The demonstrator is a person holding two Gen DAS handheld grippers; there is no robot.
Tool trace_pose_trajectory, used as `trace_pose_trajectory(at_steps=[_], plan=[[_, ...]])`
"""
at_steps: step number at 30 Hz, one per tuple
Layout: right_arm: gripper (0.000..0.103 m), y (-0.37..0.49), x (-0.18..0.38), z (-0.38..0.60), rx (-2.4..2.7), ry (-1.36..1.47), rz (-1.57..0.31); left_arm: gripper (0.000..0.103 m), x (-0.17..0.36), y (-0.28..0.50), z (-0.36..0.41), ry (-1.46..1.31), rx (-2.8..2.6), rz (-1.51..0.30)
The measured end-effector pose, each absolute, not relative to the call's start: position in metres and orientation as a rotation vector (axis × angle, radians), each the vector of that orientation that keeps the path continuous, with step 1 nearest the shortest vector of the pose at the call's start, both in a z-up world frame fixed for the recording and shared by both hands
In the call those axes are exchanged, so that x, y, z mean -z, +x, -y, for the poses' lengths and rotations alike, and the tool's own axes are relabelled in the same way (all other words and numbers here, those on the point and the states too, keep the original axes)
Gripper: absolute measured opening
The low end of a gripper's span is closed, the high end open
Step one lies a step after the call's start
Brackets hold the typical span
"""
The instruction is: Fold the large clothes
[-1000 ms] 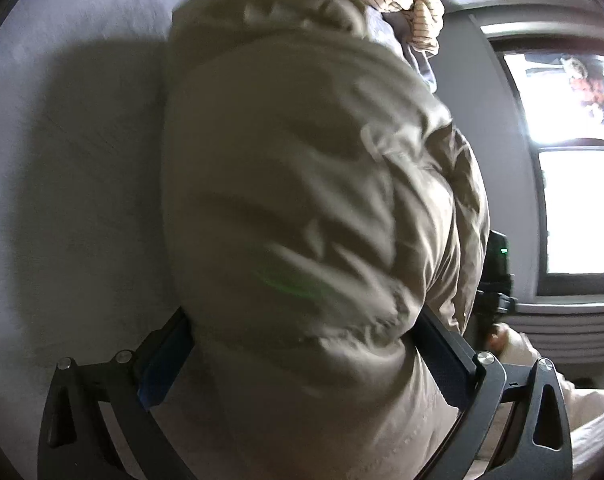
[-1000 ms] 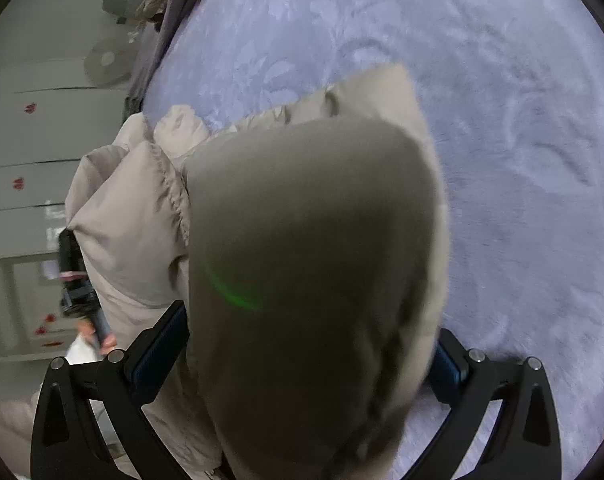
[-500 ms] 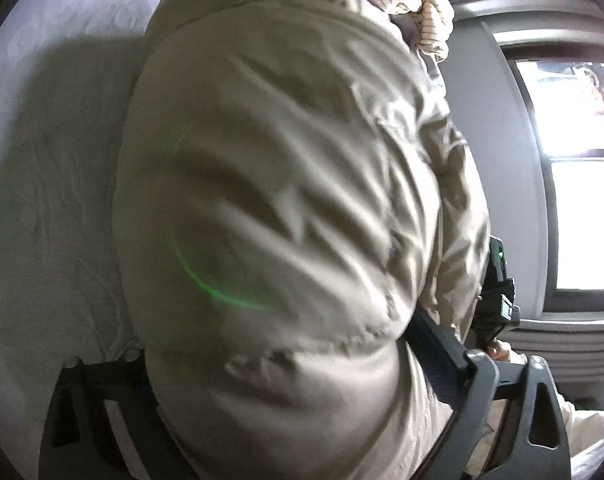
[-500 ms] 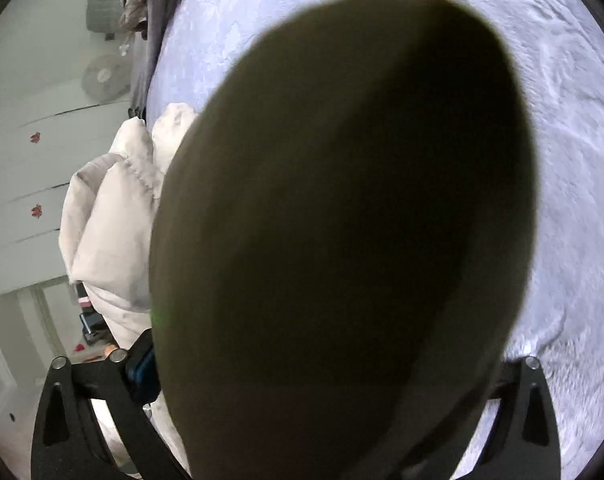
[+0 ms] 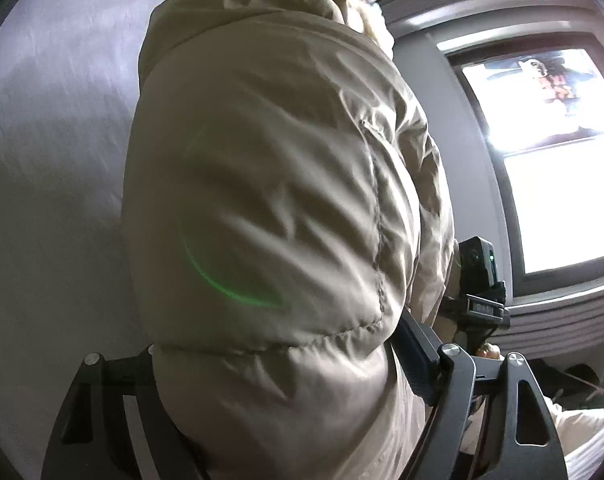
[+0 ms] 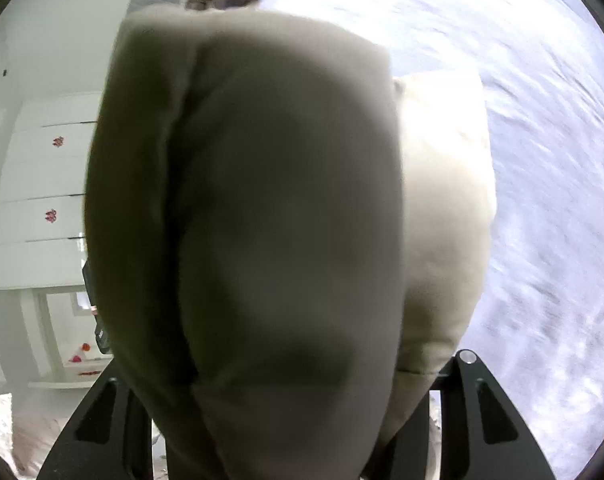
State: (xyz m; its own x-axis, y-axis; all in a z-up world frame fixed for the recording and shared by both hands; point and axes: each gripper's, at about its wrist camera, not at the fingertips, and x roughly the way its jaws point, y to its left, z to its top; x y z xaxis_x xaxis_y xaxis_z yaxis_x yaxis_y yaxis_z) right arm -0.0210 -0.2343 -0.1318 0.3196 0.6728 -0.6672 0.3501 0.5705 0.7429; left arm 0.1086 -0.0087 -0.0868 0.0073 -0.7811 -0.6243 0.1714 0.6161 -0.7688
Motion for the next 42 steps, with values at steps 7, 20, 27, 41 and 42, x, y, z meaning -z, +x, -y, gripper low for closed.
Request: trace_pose_trajectory(at_steps=[7,20,27,41,42], plan=[[0.051,0.084,0.135,0.156,-0.327,0.968,-1.228,0.081,0.070,0.189,-0.080,-0.516,0.729,-1.272],[0.054,0.203,0.228,0.111,-0.293,1.017,-1.264,0.089,0.164,0.265,-0.141,-0.553,0.498,-1.264],[0.064,0.199,0.228,0.110,-0.216,0.981,-1.307,0.093,0.148,0.244,-0.150,-0.435,0.386,-1.247],[0.018,0.206,0.081,0.058,-0.091,0.468,-1.037,0.075,0.093,0.274,-0.141,-0.242,0.253,-1.028],[0.018,0.217,0.089,0.045,-0.101,0.463,-1.041,0.075,0.100,0.276,-0.131,-0.213,0.243,-1.039]])
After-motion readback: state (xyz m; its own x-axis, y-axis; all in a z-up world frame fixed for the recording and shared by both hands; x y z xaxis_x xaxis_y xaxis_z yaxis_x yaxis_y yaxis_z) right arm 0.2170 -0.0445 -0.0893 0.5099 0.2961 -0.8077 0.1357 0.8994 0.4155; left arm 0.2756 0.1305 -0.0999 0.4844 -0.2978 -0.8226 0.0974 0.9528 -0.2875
